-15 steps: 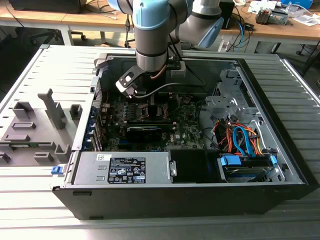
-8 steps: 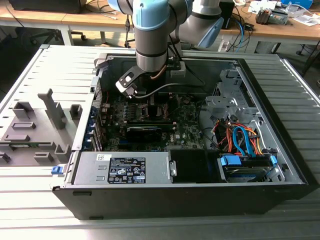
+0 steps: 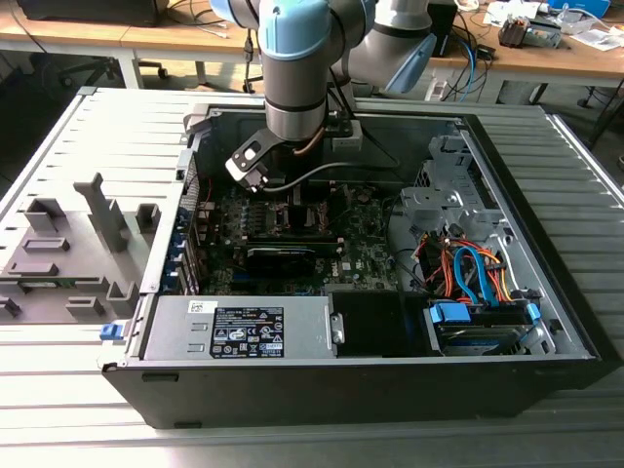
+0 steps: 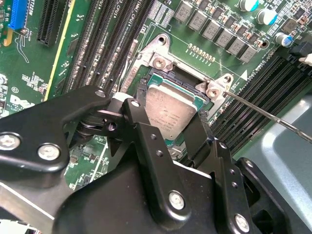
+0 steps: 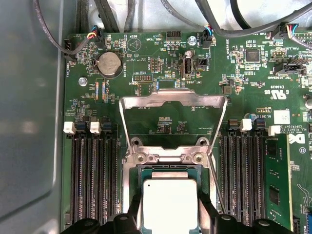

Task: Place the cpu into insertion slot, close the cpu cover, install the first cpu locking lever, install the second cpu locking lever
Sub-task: 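Place the cpu into insertion slot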

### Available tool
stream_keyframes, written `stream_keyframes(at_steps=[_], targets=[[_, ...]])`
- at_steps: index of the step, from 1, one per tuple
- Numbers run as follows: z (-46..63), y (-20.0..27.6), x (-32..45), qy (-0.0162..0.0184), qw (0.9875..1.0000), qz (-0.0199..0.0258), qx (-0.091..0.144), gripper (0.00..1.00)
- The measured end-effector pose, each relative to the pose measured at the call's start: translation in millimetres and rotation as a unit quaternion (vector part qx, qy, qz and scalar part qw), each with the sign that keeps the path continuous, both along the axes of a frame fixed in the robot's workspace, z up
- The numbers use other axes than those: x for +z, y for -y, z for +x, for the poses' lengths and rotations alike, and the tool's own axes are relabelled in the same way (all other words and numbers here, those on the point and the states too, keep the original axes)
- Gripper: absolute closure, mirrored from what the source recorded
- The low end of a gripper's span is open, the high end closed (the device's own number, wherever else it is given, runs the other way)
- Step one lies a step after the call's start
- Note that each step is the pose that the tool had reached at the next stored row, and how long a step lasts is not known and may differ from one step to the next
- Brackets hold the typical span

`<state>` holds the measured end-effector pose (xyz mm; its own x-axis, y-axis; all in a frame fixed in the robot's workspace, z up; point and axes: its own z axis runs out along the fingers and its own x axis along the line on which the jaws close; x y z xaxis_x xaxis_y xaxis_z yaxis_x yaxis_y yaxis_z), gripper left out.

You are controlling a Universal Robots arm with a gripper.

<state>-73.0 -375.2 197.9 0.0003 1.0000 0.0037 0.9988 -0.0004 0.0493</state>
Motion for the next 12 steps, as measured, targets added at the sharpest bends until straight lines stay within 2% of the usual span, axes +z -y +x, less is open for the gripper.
stream_keyframes(at_steps=[2,3,12], targets=[[0.0,0.0,0.0,0.0000,1.0000,0.0001,0.000,0.45],[0.0,0.0,0.1,-0.0001,1.0000,-0.0001,0.000,0.38],[-0.1,0.0,2.9,-0.0002,1.0000,-0.0001,0.000,0.38]])
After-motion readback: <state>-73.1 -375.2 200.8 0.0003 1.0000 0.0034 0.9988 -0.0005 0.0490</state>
